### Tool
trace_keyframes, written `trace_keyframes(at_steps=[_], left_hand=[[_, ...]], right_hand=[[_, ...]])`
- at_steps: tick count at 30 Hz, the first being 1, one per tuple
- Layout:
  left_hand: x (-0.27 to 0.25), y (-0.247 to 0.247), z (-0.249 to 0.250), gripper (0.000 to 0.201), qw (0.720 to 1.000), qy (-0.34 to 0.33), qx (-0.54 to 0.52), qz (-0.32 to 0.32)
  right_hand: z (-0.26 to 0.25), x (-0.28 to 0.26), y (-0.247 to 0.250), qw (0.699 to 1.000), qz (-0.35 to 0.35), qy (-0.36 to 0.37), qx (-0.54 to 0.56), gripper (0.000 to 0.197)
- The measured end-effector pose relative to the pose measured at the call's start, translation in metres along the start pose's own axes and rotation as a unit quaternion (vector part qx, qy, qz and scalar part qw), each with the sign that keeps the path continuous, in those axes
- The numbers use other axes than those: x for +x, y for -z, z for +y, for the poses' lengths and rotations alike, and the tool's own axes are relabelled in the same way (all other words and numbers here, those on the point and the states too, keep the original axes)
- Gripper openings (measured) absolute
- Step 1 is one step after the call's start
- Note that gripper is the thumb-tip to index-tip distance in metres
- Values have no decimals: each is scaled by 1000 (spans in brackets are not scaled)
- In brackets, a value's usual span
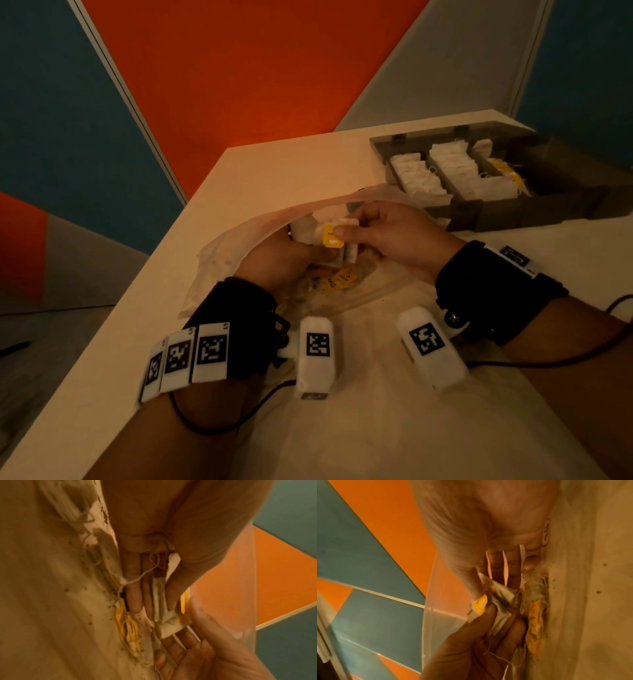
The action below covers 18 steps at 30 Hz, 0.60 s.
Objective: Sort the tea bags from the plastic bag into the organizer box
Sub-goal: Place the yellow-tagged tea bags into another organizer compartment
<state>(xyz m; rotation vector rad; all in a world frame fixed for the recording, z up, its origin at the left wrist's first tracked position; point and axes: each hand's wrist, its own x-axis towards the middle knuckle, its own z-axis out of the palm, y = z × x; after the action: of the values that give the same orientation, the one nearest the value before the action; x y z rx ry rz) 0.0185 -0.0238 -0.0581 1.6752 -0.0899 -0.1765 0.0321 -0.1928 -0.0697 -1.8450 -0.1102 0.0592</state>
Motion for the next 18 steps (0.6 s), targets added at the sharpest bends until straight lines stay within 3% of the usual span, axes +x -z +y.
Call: trace_keyframes(at_steps=[4, 8, 12, 15, 18], left_hand=[[-2, -2, 3, 19, 1000, 13, 11, 1], [-1, -5, 6, 28, 998, 38, -6, 51], [1, 1, 6, 26, 998, 37, 20, 47], [1, 1, 6, 22, 997, 42, 36, 46], [-3, -2, 8, 22, 999, 34, -18, 29]], right_hand=[[-6, -1, 2, 998, 24, 32, -51, 11], [-28, -10, 10, 983, 16, 103, -151, 16], [-66, -32, 25, 969, -17, 131, -207, 10], [-96, -43, 45, 974, -10, 133, -182, 10], [-120, -45, 77, 980, 18, 134, -146, 7]])
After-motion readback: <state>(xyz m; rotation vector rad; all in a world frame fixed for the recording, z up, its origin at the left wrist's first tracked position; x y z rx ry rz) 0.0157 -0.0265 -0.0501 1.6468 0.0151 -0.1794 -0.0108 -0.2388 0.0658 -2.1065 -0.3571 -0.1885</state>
